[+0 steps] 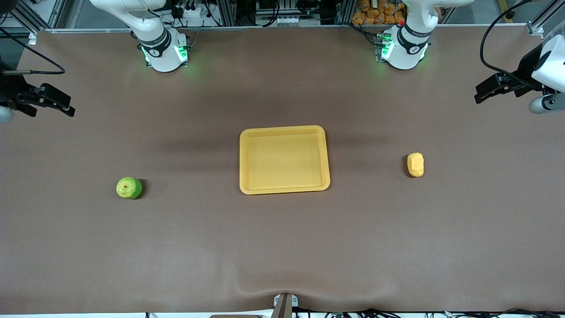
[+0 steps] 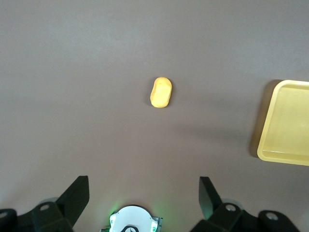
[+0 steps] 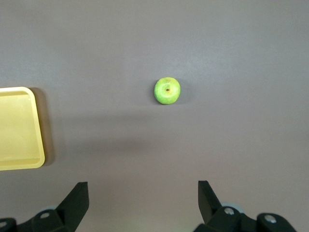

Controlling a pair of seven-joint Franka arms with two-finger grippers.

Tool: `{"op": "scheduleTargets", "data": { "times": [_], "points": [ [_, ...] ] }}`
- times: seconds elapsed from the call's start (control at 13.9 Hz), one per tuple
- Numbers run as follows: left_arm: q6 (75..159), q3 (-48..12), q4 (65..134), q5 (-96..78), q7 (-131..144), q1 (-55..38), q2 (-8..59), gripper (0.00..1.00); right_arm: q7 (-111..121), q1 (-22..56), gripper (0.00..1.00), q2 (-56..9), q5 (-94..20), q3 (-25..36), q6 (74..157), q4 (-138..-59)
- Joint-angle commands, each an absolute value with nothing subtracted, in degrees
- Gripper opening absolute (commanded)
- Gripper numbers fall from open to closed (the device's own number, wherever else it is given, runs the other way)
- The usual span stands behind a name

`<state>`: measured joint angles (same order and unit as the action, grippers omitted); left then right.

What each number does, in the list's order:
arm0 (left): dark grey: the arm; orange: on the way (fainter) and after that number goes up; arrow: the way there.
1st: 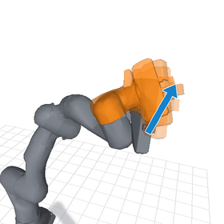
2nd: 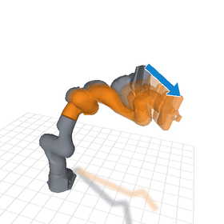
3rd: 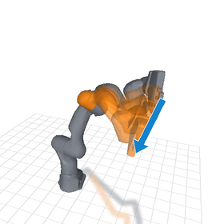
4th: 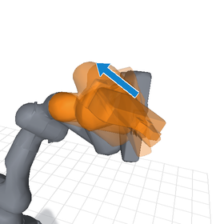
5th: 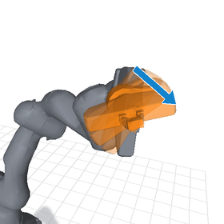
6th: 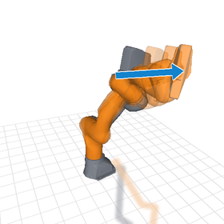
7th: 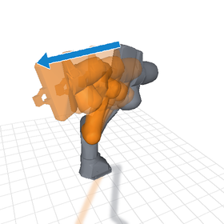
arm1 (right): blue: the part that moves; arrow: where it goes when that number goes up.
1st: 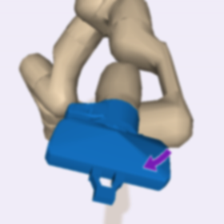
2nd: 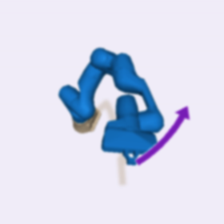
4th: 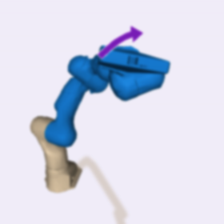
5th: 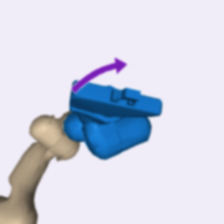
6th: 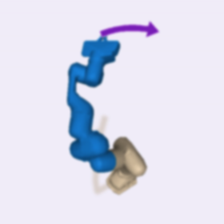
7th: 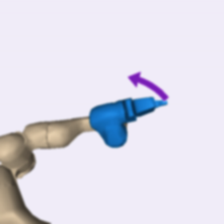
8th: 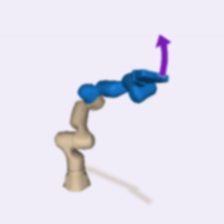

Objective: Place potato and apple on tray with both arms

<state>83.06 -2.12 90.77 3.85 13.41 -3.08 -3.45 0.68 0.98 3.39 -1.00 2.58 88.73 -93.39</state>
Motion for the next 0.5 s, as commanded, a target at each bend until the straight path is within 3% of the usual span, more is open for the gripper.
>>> {"op": "scheduleTargets", "data": {
  "times": [0.0, 0.43],
  "points": [
    [81.83, -1.67, 89.38, 2.81, 12.31, -2.81, -2.81, 1.0, 1.14, 1.32, 1.0, 4.13, -1.84, 2.64, 89.03, -93.78],
    [82.0, -1.84, 89.65, 2.73, 11.34, -2.11, 2.09, 1.0, 1.14, 1.23, 1.0, 4.04, -1.85, 2.64, 89.12, -93.96]
  ]
}}
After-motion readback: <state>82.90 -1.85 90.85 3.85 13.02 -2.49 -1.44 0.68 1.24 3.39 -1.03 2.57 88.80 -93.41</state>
